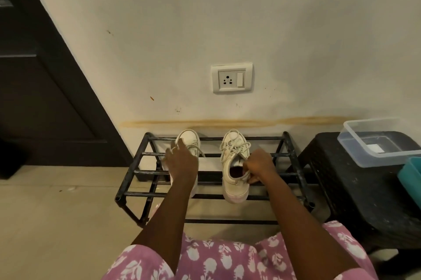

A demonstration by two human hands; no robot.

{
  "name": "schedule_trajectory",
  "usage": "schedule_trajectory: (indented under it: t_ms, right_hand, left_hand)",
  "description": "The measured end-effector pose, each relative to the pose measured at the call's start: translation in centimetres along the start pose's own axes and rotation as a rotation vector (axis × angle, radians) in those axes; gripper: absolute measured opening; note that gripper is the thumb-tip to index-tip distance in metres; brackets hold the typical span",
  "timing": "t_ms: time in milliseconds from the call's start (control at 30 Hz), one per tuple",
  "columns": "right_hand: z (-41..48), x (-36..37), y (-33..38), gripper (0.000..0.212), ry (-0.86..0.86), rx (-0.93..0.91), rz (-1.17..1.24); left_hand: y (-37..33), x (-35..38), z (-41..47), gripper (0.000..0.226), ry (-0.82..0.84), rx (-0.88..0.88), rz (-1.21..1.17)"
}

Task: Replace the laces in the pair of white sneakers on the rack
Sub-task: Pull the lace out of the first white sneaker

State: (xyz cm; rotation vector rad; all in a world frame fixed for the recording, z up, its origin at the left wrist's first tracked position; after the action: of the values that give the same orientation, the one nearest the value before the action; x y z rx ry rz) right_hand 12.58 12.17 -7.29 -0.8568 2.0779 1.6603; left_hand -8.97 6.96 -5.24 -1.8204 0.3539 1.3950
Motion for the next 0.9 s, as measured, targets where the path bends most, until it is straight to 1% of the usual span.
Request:
schedule_trajectory:
  t_ms: [33,67,100,167,233,267,400,500,567,633,800,900]
  right_hand:
    - [0.2,-0.2,0.1,0.014,-0.007,-0.018,-0.031]
    - [0.5,-0.5,0.2,0.015,-0.015,-0.036,-0.073]
    - [0.7,-0.7,0.4,0.019,-0.022,-0.048,-0.110]
    - [1.2,-0.7,0.7,0.025,-0.017,-0.073,-0.164]
    - [1.3,-0.6,1.1,0.027,-0.031,-0.098,-0.215]
    - [1.3,-0.5,1.3,0.025,-0.051,-0.113,-0.250]
    - [1.5,-0.1,1.9,0.021,-0.096,-0.212,-0.415]
    - [1.5,0.1,2.0,0.021,-0.126,-0.272,-0.472]
    - [1.3,0.1,1.9,0.022,-0.163,-0.299,-0.475]
    - [1.2,-0.1,1.7,0.023,-0.203,-0.291,-0.446]
    - [1.2,-0.4,0.7,0.023,-0.258,-0.197,-0.213]
    - [1.2,-0.4,0.4,0.022,-0.277,-0.166,-0.160]
  left_hand:
    - [-1.5,0.0,-0.4,0.050,-0.024,0.088,-0.029]
    - [-3.0,0.3,-0.9,0.046,0.018,0.151,-0.098]
    - [-4.3,0.7,-1.5,0.041,0.093,0.194,-0.167]
    - [-6.5,2.0,-2.7,0.031,0.226,0.268,-0.193]
    - [-7.7,3.3,-3.3,0.027,0.324,0.296,-0.105]
    - [-8.0,3.6,-3.3,0.026,0.337,0.299,-0.064]
    - [-8.6,4.0,-2.7,0.021,0.366,0.258,-0.040]
    - [-8.8,4.7,-2.7,0.028,0.370,0.268,0.051]
    - [-8.9,5.0,-2.9,0.032,0.349,0.275,0.066]
    - [-8.9,5.0,-3.1,0.031,0.328,0.264,0.038]
    - [-7.6,4.3,-2.6,0.031,0.359,0.152,-0.141]
    - [-7.2,4.0,-2.6,0.031,0.364,0.137,-0.204]
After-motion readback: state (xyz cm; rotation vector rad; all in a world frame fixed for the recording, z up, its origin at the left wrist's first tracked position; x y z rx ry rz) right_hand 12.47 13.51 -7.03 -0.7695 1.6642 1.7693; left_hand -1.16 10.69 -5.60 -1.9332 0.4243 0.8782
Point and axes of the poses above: each hand's wrist, its own z-axis towards the middle knuckle, its own x-axis out of the palm, y = z × x, the point moved 6 cm from there along z, towards the middle knuckle, and after that the axes turned 9 degrees about -x, right-handed, at the moved point
